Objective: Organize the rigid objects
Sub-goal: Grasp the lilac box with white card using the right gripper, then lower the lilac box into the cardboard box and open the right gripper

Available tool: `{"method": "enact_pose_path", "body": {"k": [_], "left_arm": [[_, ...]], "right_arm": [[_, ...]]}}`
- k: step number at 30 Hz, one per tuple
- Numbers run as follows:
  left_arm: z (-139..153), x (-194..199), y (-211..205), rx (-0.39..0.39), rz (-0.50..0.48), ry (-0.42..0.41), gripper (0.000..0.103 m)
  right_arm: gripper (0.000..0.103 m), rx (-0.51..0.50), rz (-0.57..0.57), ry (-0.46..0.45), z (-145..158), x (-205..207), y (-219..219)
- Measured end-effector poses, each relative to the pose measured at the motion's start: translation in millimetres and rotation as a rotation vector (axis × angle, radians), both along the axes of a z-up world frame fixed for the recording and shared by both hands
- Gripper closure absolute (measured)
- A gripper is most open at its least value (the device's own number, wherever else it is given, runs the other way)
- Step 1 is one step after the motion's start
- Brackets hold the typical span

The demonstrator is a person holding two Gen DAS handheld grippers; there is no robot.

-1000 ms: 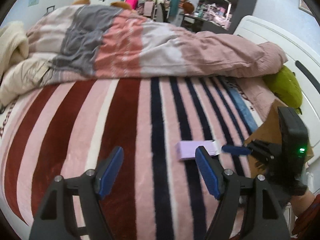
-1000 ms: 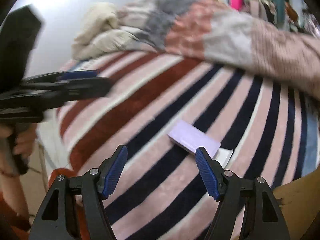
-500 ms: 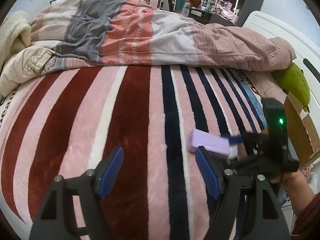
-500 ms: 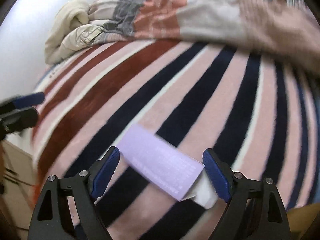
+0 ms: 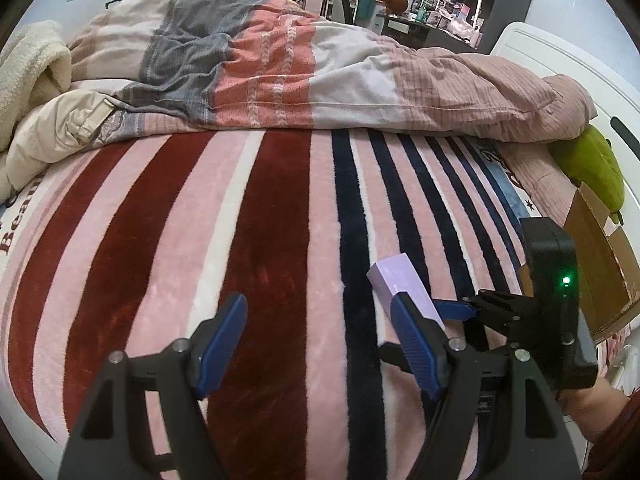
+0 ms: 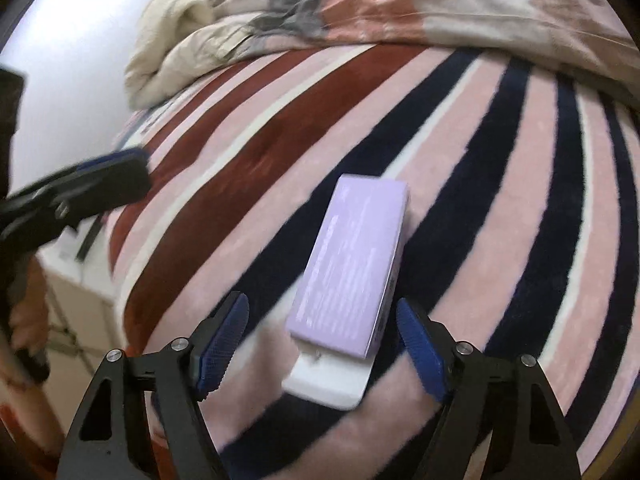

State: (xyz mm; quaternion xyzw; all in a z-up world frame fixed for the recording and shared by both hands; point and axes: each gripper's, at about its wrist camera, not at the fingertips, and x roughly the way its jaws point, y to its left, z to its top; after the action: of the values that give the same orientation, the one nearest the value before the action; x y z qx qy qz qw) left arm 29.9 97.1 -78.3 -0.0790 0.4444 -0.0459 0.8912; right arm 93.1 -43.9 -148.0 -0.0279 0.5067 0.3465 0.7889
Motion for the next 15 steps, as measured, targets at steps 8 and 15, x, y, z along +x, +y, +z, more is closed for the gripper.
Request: {"method": "enact_pose_path", "body": {"k": [8,15], "left_arm": [[10.1,-4.9,-3.1,-0.008,-0.013,-0.020,0.032],[49.0,-12.7,-27.6,-0.077,-0.107,-0.098,0.032]], "right_arm": [[0.070,-0.103,-0.063,-0.152,6.9,-6.5,9.2],[0.070,-0.013,0.099,-0.223,73.8,-35.8,-0.2]]}}
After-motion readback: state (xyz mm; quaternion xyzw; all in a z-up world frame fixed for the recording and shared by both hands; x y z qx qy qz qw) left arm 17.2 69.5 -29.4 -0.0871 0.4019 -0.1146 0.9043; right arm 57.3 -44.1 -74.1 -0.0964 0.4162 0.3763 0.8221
